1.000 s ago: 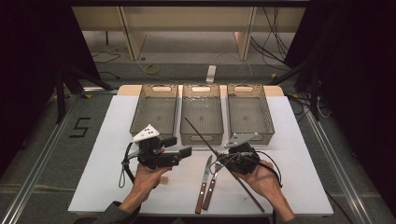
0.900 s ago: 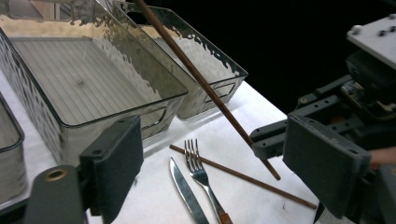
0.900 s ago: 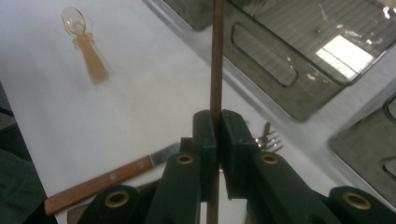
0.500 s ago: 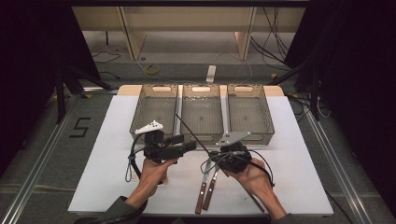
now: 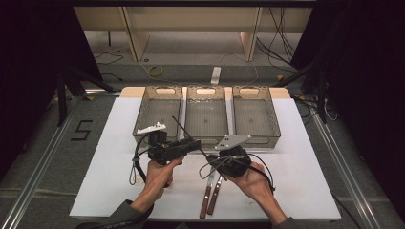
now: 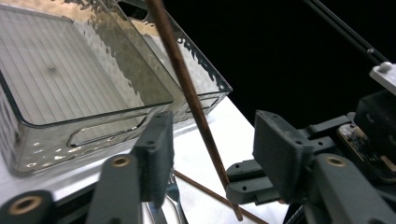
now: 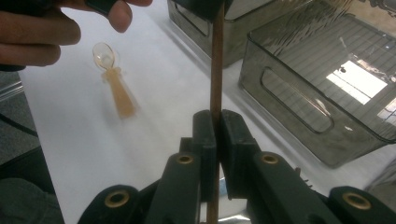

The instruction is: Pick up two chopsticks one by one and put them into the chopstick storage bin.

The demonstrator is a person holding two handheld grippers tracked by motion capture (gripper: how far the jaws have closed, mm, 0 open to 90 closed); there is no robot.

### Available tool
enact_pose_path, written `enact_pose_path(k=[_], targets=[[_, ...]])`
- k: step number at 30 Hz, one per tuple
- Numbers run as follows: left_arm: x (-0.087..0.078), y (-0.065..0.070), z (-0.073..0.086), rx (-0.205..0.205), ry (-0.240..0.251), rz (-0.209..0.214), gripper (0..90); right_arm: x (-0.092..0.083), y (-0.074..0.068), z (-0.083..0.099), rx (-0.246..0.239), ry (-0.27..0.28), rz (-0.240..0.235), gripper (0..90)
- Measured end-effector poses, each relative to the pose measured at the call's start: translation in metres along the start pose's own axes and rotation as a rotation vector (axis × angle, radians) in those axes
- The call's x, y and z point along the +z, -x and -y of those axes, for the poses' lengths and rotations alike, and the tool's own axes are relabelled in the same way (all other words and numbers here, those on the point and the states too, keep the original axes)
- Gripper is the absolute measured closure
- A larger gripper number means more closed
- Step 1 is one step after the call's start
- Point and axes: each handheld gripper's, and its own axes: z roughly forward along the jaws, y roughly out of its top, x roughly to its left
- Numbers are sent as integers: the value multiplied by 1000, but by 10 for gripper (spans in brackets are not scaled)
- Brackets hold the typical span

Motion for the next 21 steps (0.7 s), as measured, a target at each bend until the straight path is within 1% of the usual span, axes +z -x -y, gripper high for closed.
enact_pose_path(k=[3,8,15,20,21], targets=[[0,-2,0,-22,6,7,575,1,-1,-1,-1,1,-2,854],[-1,-1,0,-25,3,8,668,3,-2,-1,-4,2,-6,854],[-1,-3,1,-41,5,13,743,3,-3,-1,-1,10,-7,854],[-1,-3,1,-43,10,16,803,3,-3,-2,2,13,-10,854],[-1,-3,1,-47,11,23,808,3,-3,-2,1,13,-10,854]])
